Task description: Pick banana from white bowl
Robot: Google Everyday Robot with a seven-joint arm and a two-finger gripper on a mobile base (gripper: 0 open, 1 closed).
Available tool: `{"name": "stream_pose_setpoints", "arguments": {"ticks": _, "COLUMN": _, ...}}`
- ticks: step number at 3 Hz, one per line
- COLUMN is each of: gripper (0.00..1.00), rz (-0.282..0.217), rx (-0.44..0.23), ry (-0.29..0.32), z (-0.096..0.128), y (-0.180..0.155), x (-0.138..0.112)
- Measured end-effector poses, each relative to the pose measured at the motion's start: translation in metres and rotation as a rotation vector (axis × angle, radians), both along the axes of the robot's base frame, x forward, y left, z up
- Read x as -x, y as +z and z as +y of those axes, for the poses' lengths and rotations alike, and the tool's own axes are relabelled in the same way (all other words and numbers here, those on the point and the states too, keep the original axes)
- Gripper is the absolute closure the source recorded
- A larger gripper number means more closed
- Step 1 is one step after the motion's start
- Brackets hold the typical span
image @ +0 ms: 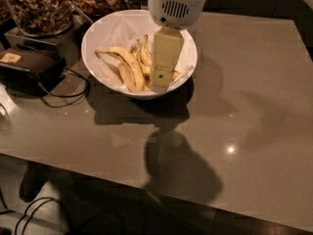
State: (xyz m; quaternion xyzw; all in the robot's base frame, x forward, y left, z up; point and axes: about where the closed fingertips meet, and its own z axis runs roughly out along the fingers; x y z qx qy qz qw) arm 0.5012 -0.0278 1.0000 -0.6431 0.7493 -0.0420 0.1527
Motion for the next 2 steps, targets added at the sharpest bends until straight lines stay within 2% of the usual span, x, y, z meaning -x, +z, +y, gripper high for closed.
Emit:
{"name": "stream_pose_setpoints", "arguments": {"ticks": 1, "gripper": 0.00, "rz": 0.030, "rx": -0.032, "ry": -0.012, "z": 0.012, "y": -0.001, "x": -0.014}}
{"name": "stream_pose_setpoints", "arguments": {"ticks": 2, "gripper": 0.09, "rz": 0.074, "rx": -0.047, "ry": -0.032, "z": 0.021, "y": -0.011, "x": -0.028}}
